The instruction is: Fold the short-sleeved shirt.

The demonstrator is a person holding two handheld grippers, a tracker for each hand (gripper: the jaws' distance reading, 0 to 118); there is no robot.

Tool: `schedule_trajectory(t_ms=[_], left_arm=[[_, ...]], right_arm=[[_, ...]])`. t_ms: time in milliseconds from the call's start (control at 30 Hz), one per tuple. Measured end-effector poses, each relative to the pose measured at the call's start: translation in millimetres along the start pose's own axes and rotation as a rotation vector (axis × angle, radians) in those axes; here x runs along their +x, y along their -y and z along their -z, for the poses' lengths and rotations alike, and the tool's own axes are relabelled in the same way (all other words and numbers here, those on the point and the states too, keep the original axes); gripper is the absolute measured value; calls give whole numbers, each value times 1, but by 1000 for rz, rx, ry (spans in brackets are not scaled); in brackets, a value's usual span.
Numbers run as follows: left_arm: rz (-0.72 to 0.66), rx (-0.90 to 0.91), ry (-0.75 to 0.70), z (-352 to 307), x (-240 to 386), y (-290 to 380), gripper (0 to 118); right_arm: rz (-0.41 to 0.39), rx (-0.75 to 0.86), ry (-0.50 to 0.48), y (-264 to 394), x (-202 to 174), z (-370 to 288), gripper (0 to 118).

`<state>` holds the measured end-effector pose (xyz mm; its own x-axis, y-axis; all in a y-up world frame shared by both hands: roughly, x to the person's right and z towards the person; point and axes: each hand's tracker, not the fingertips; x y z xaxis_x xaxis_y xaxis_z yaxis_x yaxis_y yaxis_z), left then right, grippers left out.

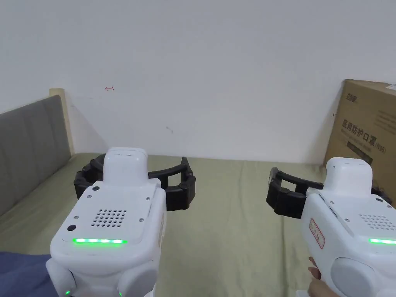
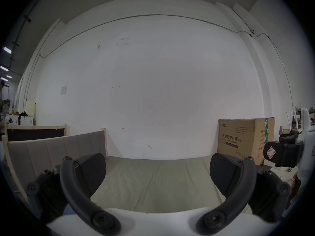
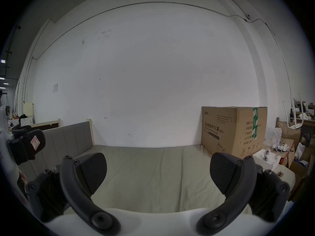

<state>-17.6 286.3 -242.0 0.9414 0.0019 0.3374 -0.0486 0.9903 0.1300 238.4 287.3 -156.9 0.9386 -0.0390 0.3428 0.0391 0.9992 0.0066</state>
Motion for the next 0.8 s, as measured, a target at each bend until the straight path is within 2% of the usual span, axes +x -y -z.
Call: schedule_trajectory(t_ms=[800], left_arm=[[27,16,-9,-3,-1,-1,118]], right_arm=[[-9,-8,-5,-3,-4,0,118]])
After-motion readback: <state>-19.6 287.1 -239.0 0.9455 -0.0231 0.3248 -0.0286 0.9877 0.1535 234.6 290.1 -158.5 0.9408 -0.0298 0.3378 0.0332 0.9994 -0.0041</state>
